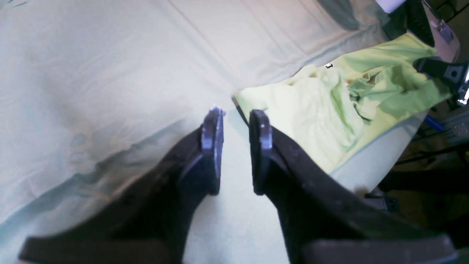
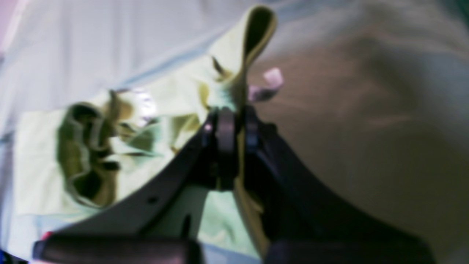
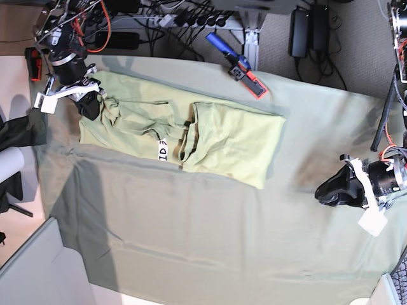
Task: Fold the T-shirt properly
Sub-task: 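Move the right gripper to the collar end and grasp it, then fold the collar end over onto the folded stack with the right gripper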
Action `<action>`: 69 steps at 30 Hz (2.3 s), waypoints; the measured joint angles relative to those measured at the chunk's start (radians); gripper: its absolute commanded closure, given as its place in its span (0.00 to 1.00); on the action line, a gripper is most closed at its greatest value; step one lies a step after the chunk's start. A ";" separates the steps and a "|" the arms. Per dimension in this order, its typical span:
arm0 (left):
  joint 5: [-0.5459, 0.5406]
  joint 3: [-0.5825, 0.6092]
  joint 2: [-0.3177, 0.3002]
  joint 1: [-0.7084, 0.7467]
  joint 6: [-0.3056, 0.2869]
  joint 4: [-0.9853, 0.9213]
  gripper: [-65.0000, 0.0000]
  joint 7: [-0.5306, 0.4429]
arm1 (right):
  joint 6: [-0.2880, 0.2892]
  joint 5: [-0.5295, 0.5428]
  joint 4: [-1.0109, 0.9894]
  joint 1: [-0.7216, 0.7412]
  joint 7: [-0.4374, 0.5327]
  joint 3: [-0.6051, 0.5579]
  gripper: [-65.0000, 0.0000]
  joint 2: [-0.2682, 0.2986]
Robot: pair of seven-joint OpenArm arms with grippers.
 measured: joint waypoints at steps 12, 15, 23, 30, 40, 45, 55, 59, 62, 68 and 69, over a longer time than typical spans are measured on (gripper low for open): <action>-0.047 0.000 0.000 0.000 0.000 0.000 0.80 0.012 | 0.005 0.026 0.097 0.077 -0.040 -0.113 1.00 -0.268; -0.047 0.000 0.000 0.000 0.000 0.000 0.80 0.038 | 0.005 0.001 0.117 0.090 -0.037 -0.201 1.00 -0.306; -0.066 0.000 0.000 0.000 0.000 0.000 0.80 0.051 | 0.006 -0.101 0.127 0.093 0.016 -0.466 1.00 -0.356; -0.066 0.000 0.000 0.000 0.000 0.000 0.80 0.051 | 0.006 -0.186 0.127 0.098 0.046 -0.626 1.00 -0.356; -0.068 0.000 0.000 0.000 0.000 0.000 0.80 0.051 | 0.006 -0.303 0.127 0.121 0.046 -0.689 0.83 -0.354; -0.067 0.000 0.000 0.000 0.000 0.000 0.80 0.051 | 0.006 -0.303 0.127 0.121 0.046 -0.705 0.42 -0.353; -0.100 0.000 0.000 0.000 0.000 0.000 0.80 0.051 | 0.006 -0.306 0.127 0.122 0.047 -0.833 0.43 -0.352; -0.180 0.000 0.002 0.000 0.000 0.013 0.80 0.120 | 0.009 -0.443 0.127 0.176 0.113 -0.799 0.89 -0.352; -0.218 0.023 0.011 0.006 0.000 0.062 0.80 0.148 | 0.011 -0.518 0.127 0.242 0.120 -0.718 1.00 -0.351; -0.082 0.293 0.014 0.049 -0.002 0.163 0.80 0.078 | 0.014 -0.523 0.127 0.362 0.121 -0.483 1.00 -0.292; -0.004 0.336 0.018 0.047 -0.003 0.163 0.80 0.038 | 0.014 -0.527 0.127 0.376 0.122 -0.446 1.00 -0.282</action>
